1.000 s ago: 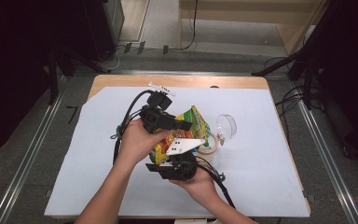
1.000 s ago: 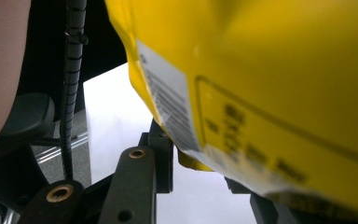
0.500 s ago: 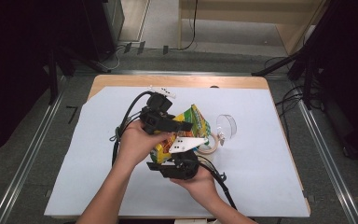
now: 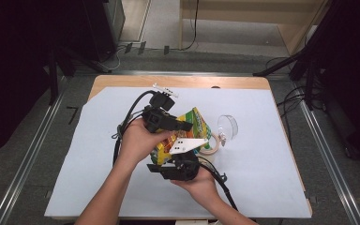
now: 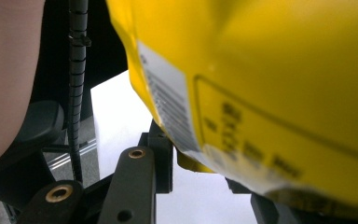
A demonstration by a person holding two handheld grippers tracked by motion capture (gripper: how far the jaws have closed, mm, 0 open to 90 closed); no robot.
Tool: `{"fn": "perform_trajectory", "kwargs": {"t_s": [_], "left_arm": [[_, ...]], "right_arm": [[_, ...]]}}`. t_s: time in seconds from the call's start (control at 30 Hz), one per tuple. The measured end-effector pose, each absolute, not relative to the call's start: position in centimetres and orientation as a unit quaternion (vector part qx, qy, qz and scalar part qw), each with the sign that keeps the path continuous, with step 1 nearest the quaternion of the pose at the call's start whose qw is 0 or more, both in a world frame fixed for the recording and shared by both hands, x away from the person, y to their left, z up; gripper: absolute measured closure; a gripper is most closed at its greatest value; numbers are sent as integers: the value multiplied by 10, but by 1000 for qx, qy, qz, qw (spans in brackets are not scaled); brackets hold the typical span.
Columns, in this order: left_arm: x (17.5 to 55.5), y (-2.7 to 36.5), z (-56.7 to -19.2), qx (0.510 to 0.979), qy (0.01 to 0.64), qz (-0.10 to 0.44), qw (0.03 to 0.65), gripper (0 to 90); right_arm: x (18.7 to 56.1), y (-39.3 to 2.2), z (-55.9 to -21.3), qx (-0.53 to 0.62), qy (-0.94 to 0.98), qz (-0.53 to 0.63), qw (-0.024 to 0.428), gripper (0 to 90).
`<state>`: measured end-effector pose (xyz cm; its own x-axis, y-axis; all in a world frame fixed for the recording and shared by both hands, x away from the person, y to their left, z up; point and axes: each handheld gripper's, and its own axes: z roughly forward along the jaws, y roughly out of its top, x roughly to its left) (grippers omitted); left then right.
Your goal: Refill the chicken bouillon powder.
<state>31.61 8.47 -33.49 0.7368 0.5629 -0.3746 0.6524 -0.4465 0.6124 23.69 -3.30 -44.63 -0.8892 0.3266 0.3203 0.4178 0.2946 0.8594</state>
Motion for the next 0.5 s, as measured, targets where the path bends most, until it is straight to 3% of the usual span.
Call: {"fn": "perform_trajectory", "kwargs": {"t_s": [0.27, 0.5], "left_arm": [[320, 80, -333, 851, 351, -54, 387, 807], [319, 77, -332, 852, 348, -53, 387, 813]], "right_arm": [[239, -33, -445, -226, -806, -546, 36, 677], [237, -34, -445, -226, -807, -545, 22, 712]]}}
